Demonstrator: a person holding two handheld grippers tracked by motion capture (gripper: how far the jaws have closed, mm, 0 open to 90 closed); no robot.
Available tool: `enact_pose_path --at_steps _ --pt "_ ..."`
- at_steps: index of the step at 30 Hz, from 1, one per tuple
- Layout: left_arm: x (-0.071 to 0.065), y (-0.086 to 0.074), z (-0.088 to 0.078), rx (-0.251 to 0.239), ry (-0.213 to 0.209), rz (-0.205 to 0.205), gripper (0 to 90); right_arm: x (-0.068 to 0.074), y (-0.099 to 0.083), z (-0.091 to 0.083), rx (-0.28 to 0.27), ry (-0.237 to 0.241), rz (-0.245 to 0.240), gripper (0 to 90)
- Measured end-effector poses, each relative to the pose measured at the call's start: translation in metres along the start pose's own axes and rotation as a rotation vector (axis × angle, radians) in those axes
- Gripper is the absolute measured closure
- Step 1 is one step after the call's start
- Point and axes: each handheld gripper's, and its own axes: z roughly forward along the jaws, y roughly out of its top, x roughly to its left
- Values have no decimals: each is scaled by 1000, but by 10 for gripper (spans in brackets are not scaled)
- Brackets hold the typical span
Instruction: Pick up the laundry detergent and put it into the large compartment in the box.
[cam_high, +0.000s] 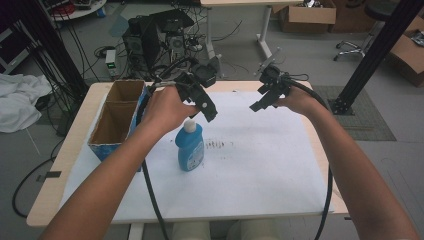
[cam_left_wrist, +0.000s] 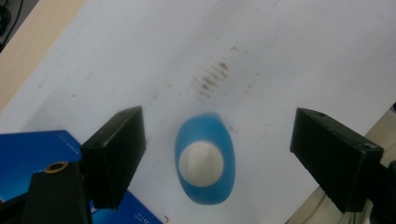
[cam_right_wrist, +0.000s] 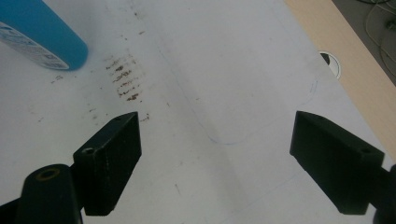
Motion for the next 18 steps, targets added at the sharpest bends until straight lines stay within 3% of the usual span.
enact_pose_path --at_steps 2,10,18 --pt "0 0 0 2 2 -4 189 0 0 0 0 0 -2 164" --pt "3 -4 0 29 8 -81 186 1 0 1 -2 3 -8 164" --pt "7 -9 7 56 -22 -96 188 0 -1 3 -5 9 -5 164"
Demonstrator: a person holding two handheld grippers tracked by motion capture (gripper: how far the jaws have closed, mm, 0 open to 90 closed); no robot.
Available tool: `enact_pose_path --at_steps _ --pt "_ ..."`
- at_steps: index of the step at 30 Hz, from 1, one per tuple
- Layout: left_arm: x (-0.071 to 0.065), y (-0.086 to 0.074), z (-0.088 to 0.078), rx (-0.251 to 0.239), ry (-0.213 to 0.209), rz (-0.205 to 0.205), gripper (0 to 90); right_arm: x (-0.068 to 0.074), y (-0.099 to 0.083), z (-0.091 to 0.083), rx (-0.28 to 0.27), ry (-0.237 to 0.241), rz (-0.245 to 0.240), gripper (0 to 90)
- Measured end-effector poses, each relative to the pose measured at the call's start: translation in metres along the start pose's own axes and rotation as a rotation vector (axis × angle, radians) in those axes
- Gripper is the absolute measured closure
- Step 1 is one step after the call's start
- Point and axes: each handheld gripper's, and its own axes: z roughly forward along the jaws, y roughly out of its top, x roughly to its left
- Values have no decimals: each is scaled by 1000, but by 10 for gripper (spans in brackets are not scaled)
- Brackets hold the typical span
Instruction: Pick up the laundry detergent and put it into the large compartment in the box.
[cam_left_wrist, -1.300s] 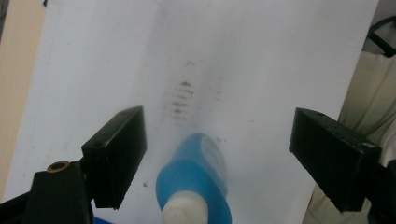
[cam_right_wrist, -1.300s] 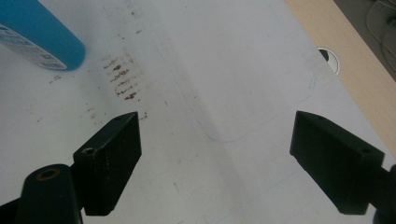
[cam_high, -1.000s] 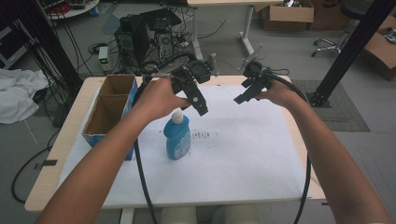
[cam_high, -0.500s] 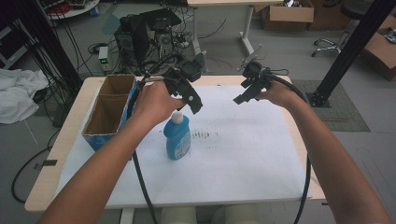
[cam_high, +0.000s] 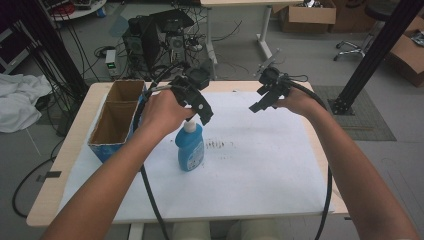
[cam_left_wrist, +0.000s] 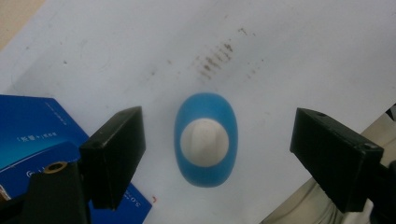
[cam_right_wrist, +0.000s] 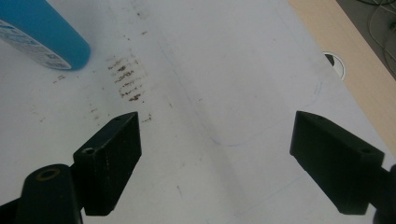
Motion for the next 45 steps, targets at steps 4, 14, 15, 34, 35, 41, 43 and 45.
enact_pose_path --at_steps 4,14,15,34,35,41,43,45 --pt "1 -2 5 13 -13 13 187 -1 0 0 1 0 1 164" --pt "4 -7 17 31 -19 -8 186 -1 0 2 6 1 1 164" --pt "4 -8 18 35 -18 -6 186 -1 0 2 6 1 1 164" --pt "5 -17 43 51 -38 -36 187 1 1 6 12 7 -2 164" --pt "5 -17 45 53 -39 -36 187 1 1 6 12 7 -2 164" --pt "5 -19 53 59 -45 -41 187 0 0 7 13 8 -1 165" --pt "6 -20 56 62 -45 -42 187 0 0 8 12 9 -1 165" --pt "6 -21 60 64 -43 -44 186 1 0 8 12 11 1 164"
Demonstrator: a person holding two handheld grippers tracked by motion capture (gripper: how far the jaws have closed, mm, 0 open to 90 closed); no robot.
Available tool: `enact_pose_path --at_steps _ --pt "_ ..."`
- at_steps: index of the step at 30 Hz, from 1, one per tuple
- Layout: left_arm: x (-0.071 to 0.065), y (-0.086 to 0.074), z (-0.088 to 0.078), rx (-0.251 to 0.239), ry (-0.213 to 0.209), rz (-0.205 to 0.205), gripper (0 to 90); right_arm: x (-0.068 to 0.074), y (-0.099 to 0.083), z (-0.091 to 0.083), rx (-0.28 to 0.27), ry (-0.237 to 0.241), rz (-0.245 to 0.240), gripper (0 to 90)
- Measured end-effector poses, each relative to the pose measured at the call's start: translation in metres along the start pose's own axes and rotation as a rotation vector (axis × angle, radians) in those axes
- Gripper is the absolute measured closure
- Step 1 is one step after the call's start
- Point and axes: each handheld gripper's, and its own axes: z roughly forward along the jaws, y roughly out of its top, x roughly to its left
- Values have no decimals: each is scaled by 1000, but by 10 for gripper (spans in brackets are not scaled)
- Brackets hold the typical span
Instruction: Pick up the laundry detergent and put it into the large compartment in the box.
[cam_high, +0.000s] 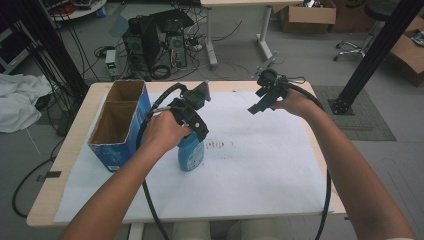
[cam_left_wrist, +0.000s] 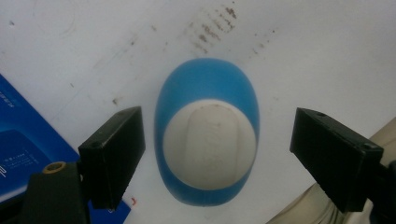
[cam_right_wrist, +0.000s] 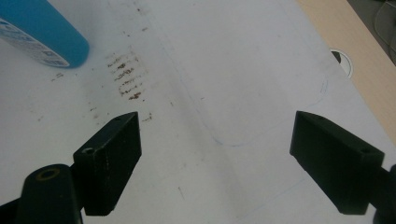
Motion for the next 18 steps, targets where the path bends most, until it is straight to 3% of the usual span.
enact_pose_path --at_steps 18 --pt "3 -3 26 17 -11 -16 188 -1 -1 3 1 5 0 165"
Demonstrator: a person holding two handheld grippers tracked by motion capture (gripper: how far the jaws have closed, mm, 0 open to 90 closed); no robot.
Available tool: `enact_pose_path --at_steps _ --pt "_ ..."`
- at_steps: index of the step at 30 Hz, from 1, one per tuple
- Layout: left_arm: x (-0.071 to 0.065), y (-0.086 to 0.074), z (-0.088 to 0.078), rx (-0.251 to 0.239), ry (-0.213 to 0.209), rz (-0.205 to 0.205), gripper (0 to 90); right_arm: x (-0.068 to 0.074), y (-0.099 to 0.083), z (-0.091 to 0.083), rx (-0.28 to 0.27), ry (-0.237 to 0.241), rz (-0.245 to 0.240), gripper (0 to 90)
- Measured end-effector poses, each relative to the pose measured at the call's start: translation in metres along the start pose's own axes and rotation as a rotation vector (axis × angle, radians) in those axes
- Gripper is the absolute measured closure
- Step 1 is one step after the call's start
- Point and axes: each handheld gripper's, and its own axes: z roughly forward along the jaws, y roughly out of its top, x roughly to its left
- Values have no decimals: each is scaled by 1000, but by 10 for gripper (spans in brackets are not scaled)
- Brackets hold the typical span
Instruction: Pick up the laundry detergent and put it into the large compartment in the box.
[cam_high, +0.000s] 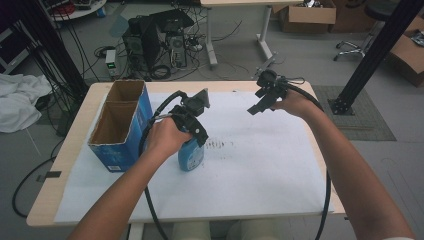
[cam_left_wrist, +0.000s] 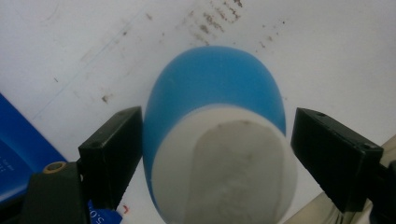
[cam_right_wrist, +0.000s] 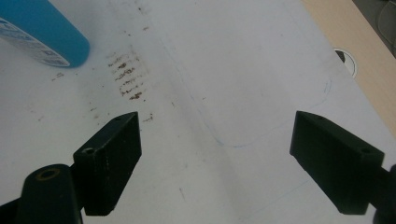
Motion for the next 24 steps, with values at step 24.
enact_pose_path --at_steps 24 --pt "0 -1 5 -15 -2 9 249 0 1 1 -1 2 1 167"
